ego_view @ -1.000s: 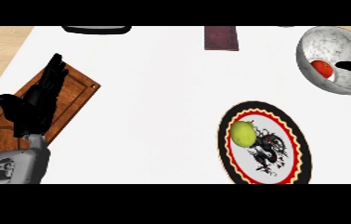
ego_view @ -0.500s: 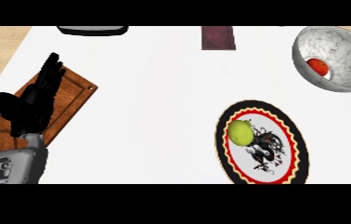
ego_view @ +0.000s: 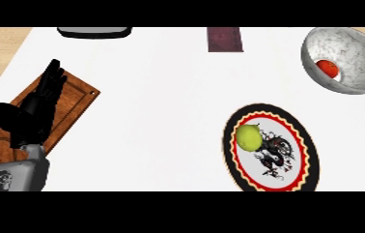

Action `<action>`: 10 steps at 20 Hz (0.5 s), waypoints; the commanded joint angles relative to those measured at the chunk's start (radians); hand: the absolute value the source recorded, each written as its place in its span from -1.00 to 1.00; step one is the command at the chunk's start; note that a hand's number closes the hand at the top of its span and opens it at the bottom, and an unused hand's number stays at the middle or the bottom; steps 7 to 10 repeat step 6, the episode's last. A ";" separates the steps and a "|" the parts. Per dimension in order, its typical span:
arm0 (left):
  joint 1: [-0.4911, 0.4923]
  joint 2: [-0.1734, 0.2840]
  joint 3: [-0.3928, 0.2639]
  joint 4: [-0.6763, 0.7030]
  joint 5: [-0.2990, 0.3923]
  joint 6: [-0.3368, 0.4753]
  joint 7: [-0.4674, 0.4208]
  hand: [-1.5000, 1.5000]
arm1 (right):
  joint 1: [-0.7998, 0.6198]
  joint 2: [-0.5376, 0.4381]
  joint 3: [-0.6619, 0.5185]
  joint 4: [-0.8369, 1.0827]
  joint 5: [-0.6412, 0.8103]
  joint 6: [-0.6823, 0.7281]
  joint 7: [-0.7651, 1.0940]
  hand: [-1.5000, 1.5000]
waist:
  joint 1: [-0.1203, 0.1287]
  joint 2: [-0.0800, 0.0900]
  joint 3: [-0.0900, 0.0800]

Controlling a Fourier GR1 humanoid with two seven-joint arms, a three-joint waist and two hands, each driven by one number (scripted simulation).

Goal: Pick the tomato from the plate and place it in the bowl

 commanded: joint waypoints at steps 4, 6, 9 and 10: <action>0.032 -0.002 0.010 -0.006 0.019 -0.021 -0.024 0.00 | 0.127 -0.030 -0.045 -0.004 -0.068 0.174 -0.099 -1.00 | 0.004 -0.002 0.000; 0.009 0.002 0.011 -0.012 0.018 -0.020 -0.015 0.00 | 0.115 -0.038 -0.056 -0.009 -0.089 0.195 -0.093 -1.00 | 0.005 -0.003 0.000; 0.009 0.002 0.011 -0.012 0.018 -0.020 -0.015 0.00 | 0.115 -0.038 -0.056 -0.009 -0.089 0.195 -0.093 -1.00 | 0.005 -0.003 0.000; 0.009 0.002 0.011 -0.012 0.018 -0.020 -0.015 0.00 | 0.115 -0.038 -0.056 -0.009 -0.089 0.195 -0.093 -1.00 | 0.005 -0.003 0.000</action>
